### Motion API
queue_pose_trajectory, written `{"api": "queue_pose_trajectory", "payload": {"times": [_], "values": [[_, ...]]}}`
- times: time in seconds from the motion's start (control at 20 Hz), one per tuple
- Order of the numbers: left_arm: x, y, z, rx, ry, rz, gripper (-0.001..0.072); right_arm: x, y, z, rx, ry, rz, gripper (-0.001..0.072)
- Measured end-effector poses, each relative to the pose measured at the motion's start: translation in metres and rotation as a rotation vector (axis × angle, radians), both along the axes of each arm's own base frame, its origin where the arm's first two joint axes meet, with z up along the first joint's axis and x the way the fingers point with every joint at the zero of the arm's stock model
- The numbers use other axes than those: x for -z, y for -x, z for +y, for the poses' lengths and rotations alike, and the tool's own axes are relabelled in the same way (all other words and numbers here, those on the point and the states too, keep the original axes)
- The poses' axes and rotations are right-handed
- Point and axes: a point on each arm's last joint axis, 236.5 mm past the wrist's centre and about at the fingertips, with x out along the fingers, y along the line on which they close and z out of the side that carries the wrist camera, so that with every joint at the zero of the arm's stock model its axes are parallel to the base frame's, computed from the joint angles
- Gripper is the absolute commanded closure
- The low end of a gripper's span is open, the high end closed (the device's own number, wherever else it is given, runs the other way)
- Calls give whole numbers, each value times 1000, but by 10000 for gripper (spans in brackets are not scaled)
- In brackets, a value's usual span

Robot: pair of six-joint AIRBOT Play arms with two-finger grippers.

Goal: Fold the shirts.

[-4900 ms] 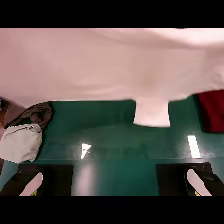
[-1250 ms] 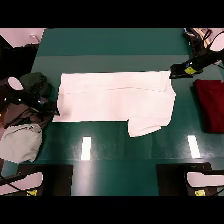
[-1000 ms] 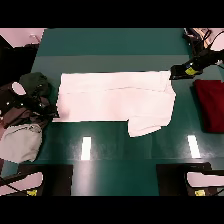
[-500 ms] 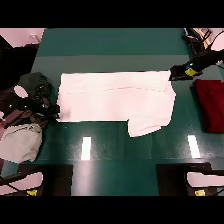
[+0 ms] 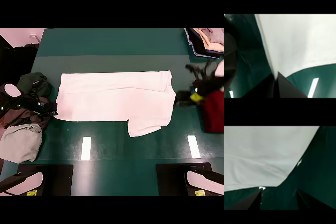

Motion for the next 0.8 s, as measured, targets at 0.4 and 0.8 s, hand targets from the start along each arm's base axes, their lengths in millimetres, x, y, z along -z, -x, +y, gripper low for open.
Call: {"api": "queue_pose_trajectory", "payload": {"times": [0.4,0.8], "values": [[-9,0,-11,11,44,-18,685,66,46,33,196,-230,27,269],[-14,6,-15,44,60,-11,685,55,22,49,128,-227,-92,697]]}}
